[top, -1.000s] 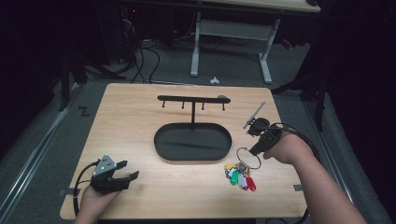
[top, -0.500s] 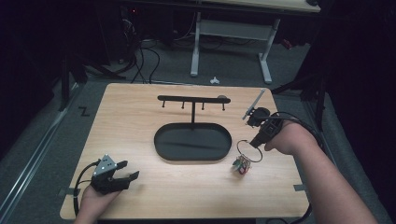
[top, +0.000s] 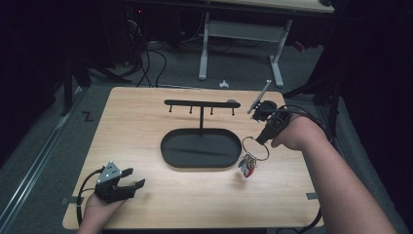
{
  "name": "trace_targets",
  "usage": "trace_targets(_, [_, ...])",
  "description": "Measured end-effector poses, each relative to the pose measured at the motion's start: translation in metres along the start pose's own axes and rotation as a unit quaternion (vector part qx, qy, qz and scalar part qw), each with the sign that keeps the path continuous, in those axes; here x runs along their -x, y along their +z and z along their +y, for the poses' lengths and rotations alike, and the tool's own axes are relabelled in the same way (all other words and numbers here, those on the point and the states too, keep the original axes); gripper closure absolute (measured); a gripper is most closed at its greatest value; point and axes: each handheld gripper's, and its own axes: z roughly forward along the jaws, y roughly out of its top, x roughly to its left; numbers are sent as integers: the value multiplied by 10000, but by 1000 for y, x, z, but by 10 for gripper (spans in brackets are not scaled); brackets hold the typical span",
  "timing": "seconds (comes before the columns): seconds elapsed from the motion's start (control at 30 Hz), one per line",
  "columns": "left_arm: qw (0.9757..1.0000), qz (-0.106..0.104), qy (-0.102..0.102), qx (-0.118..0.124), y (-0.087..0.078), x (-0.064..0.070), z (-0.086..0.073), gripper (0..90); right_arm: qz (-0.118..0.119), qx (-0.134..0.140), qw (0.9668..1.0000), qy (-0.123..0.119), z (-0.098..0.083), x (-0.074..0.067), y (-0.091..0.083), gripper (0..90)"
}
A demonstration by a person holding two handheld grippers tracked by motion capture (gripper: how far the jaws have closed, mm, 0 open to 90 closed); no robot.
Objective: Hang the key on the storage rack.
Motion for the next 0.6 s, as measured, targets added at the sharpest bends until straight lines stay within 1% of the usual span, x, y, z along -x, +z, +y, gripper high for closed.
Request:
trace_targets(0.03, [10000, 0, 3, -2, 0, 0, 0, 335, -7, -10, 10000, 33, 2, -1, -1, 876])
trace_targets(0.07, [10000, -8, 9, -10, 0, 0, 0, 335, -5, 22, 10000, -60, 6, 0, -3, 875])
trace_targets(0.17, [10000, -12, 9, -18, 0, 0, 0, 335, -10, 27, 10000, -27, 8, -1, -4, 876])
trace_targets(0.2, [10000, -12, 9, -15, 0, 0, 0, 335, -8, 36, 10000, -68, 9, 0, -4, 875])
trace_targets(0.3, [10000, -15, 2, -11, 0, 0, 0, 335, -23, 2, 10000, -45, 14, 0, -6, 876])
trace_targets(0.37, [10000, -22, -1, -15, 0, 0, 0, 335, -35, -12, 10000, -91, 17, 0, -6, 876])
trace_targets(0.43, [10000, -22, 0, -17, 0, 0, 0, 336, -41, -17, 10000, -71, 18, -1, -7, 876])
trace_targets(0.6, [10000, -34, -4, -29, -1, 0, 0, 335, -78, -24, 9999, -117, 25, -2, -11, 876])
